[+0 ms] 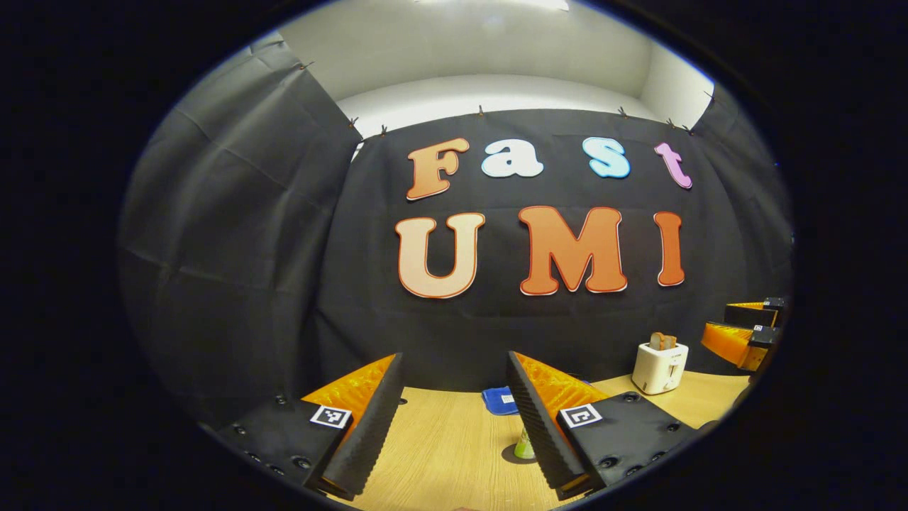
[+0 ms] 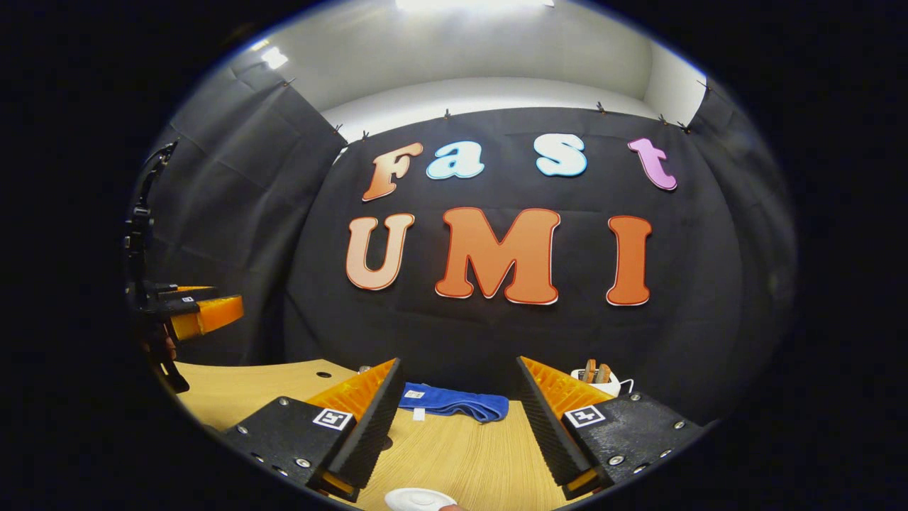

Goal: Open the teacup lid with one hand, grasp the water bottle and pour water into the teacup with the other hand; after pouring, place the water bottle on the coaster and then close the teacup lid.

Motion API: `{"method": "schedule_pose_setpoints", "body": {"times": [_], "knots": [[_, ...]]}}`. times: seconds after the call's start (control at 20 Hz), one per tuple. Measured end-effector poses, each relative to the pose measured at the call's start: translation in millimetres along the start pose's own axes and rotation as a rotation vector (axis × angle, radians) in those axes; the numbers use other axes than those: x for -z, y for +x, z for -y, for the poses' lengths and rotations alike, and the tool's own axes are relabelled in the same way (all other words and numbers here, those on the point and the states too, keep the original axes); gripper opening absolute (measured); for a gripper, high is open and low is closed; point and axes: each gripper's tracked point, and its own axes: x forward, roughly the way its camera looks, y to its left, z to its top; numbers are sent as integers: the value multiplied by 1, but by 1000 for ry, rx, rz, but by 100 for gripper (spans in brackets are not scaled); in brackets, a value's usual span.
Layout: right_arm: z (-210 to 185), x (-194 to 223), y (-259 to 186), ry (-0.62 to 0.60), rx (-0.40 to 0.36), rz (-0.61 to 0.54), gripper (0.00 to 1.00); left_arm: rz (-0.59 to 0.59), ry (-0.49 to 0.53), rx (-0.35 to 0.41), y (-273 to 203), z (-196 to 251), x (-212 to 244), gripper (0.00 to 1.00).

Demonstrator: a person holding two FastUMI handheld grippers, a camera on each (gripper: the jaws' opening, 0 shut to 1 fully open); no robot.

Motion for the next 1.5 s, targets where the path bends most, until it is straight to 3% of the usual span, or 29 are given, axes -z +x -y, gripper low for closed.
{"method": "schedule_pose_setpoints", "body": {"times": [0.3,0.45,0.6,0.65,0.8,1.0,1.25,1.45,1.5], "knots": [[11,10,14,28,0,-18,93,-55,-26,15,18,14,21,92],[6,28,15,49,-50,-57,93,-63,-43,16,23,19,29,90],[14,40,13,73,-48,-90,93,-85,-18,16,22,28,44,90],[19,44,12,75,-35,-97,97,-93,-8,15,22,31,49,90],[32,55,8,78,2,-124,93,-114,26,-7,18,41,63,92],[33,66,4,112,-26,-176,93,-157,42,30,16,58,69,90],[39,64,4,99,-31,-161,93,-160,17,20,15,64,71,92],[27,52,0,143,-91,-132,93,-174,24,17,10,69,75,92],[29,50,1,140,-87,-123,97,-168,31,12,8,69,71,92]]}}
